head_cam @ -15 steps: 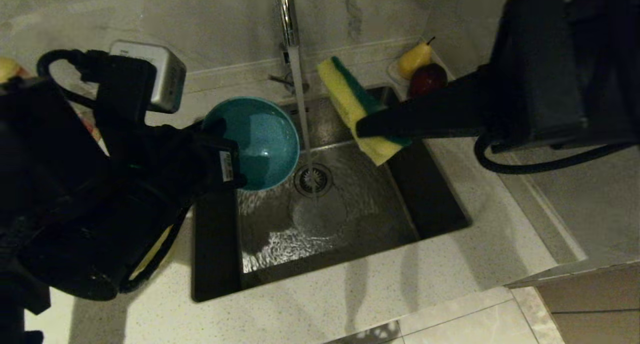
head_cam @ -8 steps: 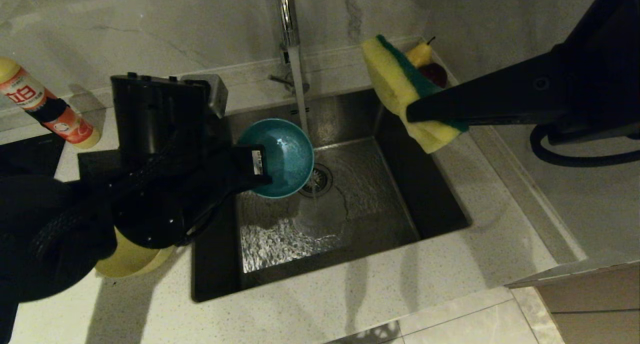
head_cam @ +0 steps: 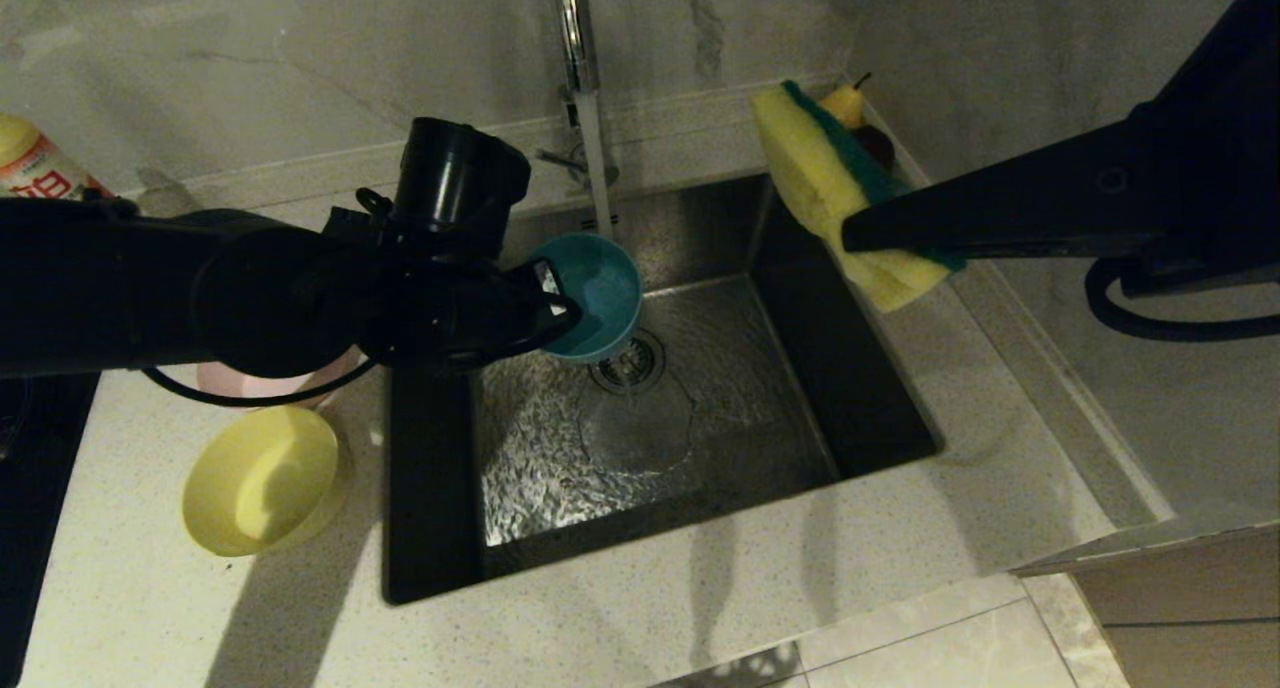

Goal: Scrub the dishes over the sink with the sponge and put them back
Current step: Rinse the bowl

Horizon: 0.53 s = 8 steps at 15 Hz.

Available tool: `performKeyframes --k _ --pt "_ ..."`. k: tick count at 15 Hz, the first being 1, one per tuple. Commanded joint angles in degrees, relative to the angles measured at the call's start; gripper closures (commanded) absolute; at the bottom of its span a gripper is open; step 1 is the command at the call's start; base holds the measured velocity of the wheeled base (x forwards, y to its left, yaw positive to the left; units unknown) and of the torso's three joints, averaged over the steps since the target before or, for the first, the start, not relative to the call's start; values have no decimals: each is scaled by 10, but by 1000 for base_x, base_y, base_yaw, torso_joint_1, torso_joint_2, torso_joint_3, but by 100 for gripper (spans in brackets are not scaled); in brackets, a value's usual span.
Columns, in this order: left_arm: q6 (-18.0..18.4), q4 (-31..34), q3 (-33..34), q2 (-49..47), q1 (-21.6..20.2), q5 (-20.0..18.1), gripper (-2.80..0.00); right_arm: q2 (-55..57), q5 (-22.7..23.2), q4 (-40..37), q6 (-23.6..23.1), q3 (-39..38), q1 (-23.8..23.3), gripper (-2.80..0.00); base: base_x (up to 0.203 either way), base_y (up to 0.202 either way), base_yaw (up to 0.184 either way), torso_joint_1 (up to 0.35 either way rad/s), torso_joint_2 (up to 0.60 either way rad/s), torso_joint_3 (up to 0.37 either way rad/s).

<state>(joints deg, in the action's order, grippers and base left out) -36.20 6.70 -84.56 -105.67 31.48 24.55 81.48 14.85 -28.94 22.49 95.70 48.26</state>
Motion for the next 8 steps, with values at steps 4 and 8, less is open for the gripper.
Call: performKeyframes --k 4,8 --pt "-20 26 -90 -67 -11 1 0 -6 3 -2 3 -5 -1 0 0 0 0 0 0 0" --pt "-28 30 -105 -70 -13 1 0 -4 3 -2 3 -6 -1 0 0 0 0 0 0 0"
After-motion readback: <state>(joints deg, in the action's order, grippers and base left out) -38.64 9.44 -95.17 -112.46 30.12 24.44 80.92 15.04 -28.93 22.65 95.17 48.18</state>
